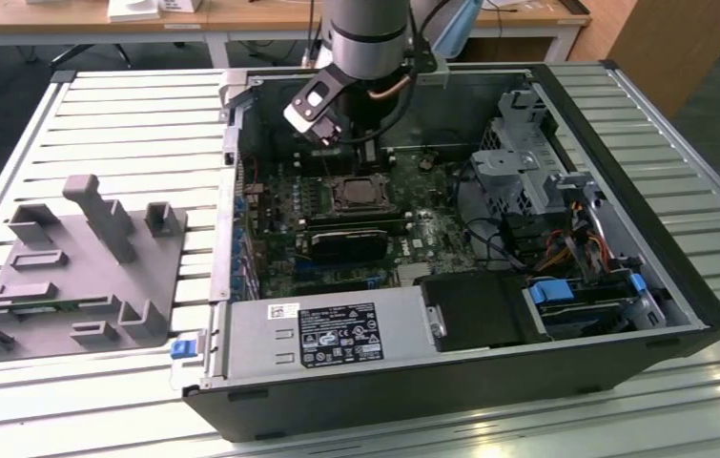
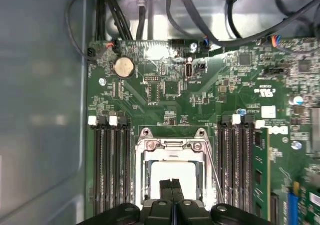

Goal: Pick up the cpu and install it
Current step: 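Install the first cpu locking lever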

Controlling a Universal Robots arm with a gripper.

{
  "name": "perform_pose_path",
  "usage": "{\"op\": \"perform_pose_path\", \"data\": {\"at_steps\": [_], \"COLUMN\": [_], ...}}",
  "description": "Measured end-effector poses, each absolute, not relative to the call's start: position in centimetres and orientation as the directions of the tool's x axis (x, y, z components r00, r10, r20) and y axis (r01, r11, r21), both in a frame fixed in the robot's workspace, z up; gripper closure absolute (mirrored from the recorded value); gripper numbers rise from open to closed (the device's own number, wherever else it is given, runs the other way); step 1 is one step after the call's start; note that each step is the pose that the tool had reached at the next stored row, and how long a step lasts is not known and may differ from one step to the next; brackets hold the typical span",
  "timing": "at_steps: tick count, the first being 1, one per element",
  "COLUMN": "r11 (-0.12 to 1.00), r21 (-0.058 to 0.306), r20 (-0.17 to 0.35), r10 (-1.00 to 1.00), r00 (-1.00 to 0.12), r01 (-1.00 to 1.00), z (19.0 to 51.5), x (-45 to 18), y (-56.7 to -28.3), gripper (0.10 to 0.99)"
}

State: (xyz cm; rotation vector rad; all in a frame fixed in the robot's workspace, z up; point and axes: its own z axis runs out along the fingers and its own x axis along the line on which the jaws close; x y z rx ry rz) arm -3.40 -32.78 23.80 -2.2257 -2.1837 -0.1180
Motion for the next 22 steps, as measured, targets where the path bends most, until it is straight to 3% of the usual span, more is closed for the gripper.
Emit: {"op": "perform_pose_path", "data": {"at_steps": [10, 22], "r11": [-0.014, 0.199], "r21": [0.037, 0.036], "r20": [0.069, 0.068], "r10": [0.998, 0.977], "r00": [0.012, -0.201], "r01": [0.999, 0.979], "z": [26.9, 26.8], "x": [-3.4, -3.4], "y": [-32.8, -32.8], "gripper": [0.98, 0.98]}}
